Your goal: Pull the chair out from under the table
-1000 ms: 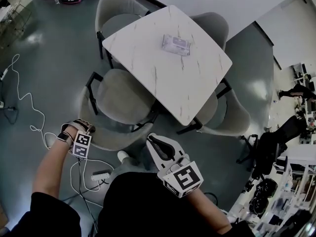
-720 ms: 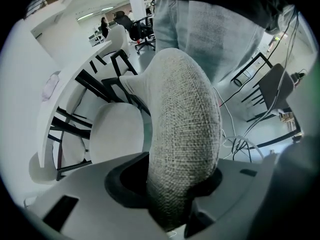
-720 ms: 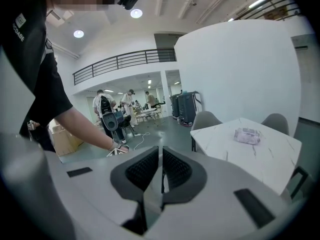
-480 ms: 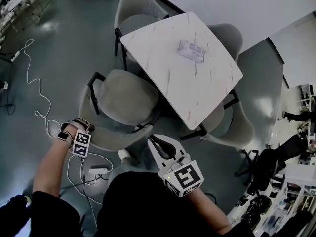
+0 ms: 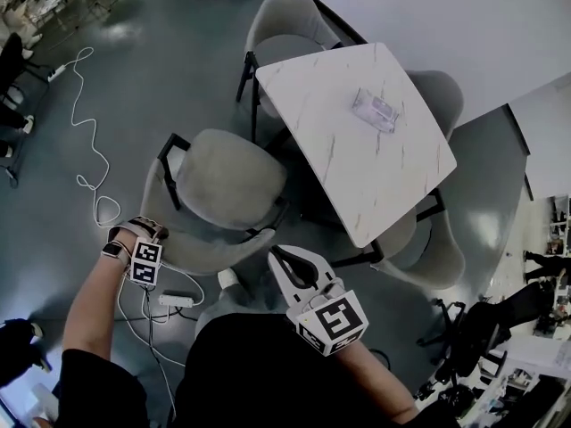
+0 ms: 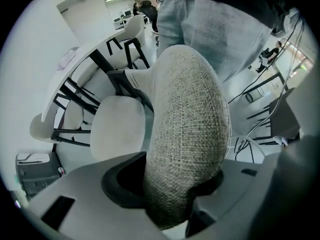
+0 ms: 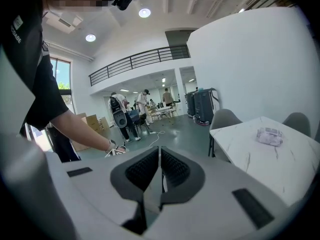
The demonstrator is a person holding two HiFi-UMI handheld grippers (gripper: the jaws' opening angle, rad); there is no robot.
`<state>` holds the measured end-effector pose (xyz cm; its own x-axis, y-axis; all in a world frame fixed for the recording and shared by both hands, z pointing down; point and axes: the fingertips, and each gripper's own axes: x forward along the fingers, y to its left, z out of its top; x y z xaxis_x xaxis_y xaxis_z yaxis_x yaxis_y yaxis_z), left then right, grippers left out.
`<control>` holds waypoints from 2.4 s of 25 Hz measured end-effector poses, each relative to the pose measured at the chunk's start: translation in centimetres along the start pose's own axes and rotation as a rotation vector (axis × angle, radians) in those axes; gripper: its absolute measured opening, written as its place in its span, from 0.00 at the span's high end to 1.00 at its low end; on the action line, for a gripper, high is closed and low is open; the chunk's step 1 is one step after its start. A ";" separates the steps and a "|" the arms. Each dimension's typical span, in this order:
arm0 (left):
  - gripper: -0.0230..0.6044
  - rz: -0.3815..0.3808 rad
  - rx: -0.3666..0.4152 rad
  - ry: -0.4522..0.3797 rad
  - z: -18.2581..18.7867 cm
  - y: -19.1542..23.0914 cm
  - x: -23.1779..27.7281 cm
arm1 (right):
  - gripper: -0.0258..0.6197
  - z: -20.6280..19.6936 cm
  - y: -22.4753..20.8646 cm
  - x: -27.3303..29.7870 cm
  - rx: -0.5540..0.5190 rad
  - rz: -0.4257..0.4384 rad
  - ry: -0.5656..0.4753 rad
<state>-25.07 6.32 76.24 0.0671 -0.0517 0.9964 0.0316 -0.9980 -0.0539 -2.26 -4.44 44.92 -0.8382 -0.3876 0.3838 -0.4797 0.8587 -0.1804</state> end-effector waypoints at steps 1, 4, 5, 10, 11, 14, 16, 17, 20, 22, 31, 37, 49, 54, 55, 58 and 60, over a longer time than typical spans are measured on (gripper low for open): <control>0.65 0.004 -0.022 0.004 -0.4 -0.6 -0.1 | 0.94 0.0 0.5 0.3 -0.007 0.016 0.004; 0.64 0.016 -0.082 0.017 -1.5 -2.0 -0.5 | 0.93 0.0 1.8 0.9 -0.025 0.060 0.014; 0.63 0.020 -0.100 0.020 -1.8 -2.4 -0.6 | 0.94 0.0 2.2 1.1 -0.029 0.072 0.017; 0.63 0.027 -0.189 0.030 -3.0 -5.1 -1.0 | 0.94 -0.2 4.3 2.3 -0.045 0.137 0.030; 0.63 0.027 -0.207 0.032 -3.2 -5.7 -1.1 | 0.94 -0.2 4.7 2.6 -0.049 0.150 0.031; 0.62 0.030 -0.261 0.037 -3.9 -7.6 -1.1 | 0.94 -0.2 5.9 3.2 -0.066 0.188 0.038; 0.62 0.030 -0.296 0.043 -4.3 -9.0 -1.1 | 0.94 -0.3 6.7 3.7 -0.078 0.212 0.041; 0.62 0.031 -0.314 0.044 -4.5 -9.7 -1.2 | 0.93 -0.3 7.1 3.8 -0.083 0.224 0.043; 0.62 0.036 -0.377 0.049 -4.9 -12.0 -1.3 | 0.94 -0.5 8.3 4.4 -0.093 0.266 0.052; 0.62 0.040 -0.422 0.053 -5.1 -13.6 -1.5 | 0.94 -0.7 9.3 4.7 -0.104 0.298 0.060; 0.62 0.070 -0.626 0.059 -4.4 -20.1 -1.7 | 0.94 -1.9 14.1 5.7 -0.168 0.455 0.105; 0.62 0.076 -0.752 0.067 -3.8 -25.1 -2.0 | 0.94 -2.4 17.7 6.2 -0.228 0.557 0.124; 0.62 0.088 -0.935 0.087 -1.9 -32.7 -2.6 | 0.94 -3.6 23.5 6.6 -0.277 0.726 0.159; 0.62 0.078 -0.984 0.091 -0.8 -35.1 -2.9 | 0.94 -3.6 24.7 6.3 -0.301 0.765 0.163; 0.62 0.074 -0.988 0.094 -0.7 -35.6 -2.9 | 0.93 -3.6 24.8 6.1 -0.303 0.767 0.162; 0.62 0.058 -0.996 0.100 -0.2 -36.6 -3.0 | 0.94 -3.8 24.9 6.0 -0.296 0.766 0.168; 0.62 0.047 -0.994 0.103 0.1 -36.9 -3.0 | 0.94 -3.9 24.7 6.0 -0.288 0.763 0.171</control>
<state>-26.37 43.29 75.26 -0.0412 -0.0481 0.9980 -0.8203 -0.5687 -0.0612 -18.08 15.77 46.33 -0.8440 0.3717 0.3867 0.3086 0.9262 -0.2167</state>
